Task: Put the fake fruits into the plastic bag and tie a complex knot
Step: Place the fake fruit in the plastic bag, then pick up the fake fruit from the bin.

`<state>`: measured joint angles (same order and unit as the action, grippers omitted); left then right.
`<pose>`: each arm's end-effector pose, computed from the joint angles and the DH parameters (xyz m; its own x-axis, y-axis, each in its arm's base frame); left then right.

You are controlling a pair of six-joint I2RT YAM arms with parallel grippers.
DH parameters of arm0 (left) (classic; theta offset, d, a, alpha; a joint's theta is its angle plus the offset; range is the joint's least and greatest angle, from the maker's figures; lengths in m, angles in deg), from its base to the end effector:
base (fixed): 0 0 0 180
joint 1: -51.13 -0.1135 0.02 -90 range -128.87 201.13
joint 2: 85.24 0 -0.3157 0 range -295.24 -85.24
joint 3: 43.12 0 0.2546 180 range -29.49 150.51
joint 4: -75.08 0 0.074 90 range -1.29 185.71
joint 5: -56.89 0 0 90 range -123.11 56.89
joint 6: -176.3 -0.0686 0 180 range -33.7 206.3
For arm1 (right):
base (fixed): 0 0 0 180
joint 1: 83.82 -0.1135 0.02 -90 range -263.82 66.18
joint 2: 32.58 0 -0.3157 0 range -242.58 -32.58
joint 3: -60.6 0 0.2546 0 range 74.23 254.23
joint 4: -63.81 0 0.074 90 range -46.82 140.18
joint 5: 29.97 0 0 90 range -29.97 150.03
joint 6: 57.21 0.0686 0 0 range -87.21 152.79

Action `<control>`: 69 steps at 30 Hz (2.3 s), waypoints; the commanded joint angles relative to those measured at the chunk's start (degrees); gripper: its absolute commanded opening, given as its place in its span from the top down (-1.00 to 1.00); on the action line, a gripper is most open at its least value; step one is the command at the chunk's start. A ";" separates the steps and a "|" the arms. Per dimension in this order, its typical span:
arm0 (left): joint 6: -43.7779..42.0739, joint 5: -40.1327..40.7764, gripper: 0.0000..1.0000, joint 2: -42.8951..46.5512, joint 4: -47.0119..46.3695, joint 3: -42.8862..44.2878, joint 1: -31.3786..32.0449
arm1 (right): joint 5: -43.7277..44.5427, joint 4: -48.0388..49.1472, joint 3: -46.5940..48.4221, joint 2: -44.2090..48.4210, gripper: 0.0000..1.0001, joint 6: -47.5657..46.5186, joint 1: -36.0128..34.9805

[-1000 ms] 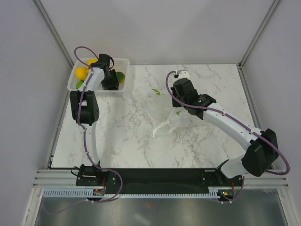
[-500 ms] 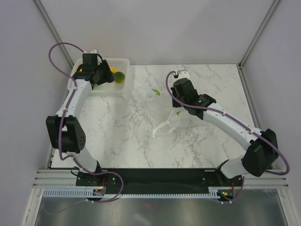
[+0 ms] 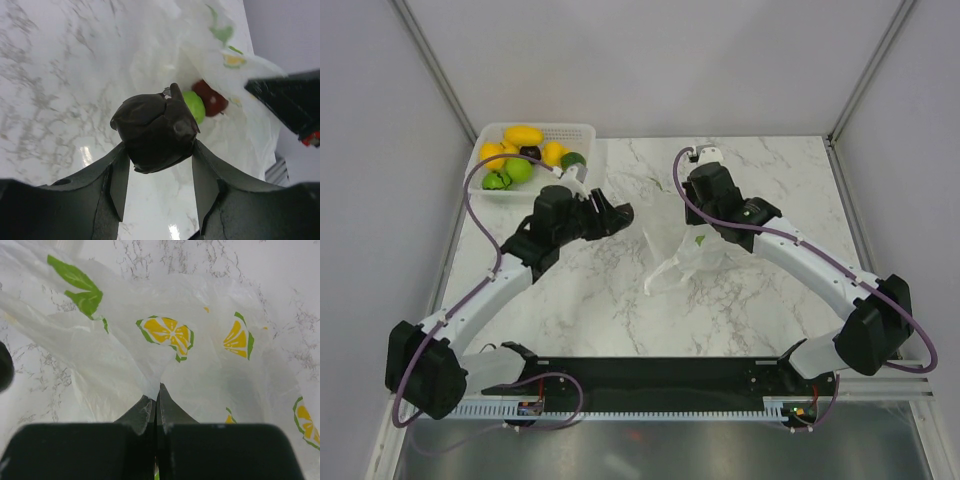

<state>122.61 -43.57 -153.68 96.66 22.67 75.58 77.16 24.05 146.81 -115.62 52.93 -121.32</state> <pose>0.2564 -0.1303 0.3373 -0.6313 -0.3526 -0.6907 0.2282 0.7667 -0.6000 0.2884 0.1958 0.3578 -0.5797 -0.0301 -0.8143 -0.2072 0.9719 0.1116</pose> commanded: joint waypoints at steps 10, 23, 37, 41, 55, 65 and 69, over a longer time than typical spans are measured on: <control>4.73 9.76 0.21 9.21 -12.07 -9.01 11.32 | -0.69 -0.32 3.54 2.01 1.00 -0.89 0.14; 4.82 5.80 0.22 -23.36 -16.56 7.23 16.60 | 0.98 -0.50 4.42 3.86 1.00 -0.81 0.14; -0.45 2.64 -0.99 -12.69 -10.16 5.15 17.92 | 3.53 -0.50 3.63 3.33 1.00 0.34 0.14; -0.90 3.08 -0.96 -5.31 -1.89 2.78 16.17 | 3.88 -0.50 3.27 3.06 1.00 0.51 0.14; -2.83 8.27 -1.00 -12.92 12.01 21.91 -15.98 | 1.51 0.03 2.31 3.15 1.00 -0.28 0.14; -1.25 7.94 -0.99 -44.47 16.31 46.08 -22.69 | 0.37 0.29 2.04 3.42 1.00 0.43 0.14; -0.54 8.17 -0.99 -55.88 18.07 55.22 -23.13 | -0.07 0.29 1.78 3.59 1.00 0.60 0.14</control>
<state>122.06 -34.78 -204.81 112.24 71.46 52.71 77.79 22.76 148.78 -113.15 52.80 -121.32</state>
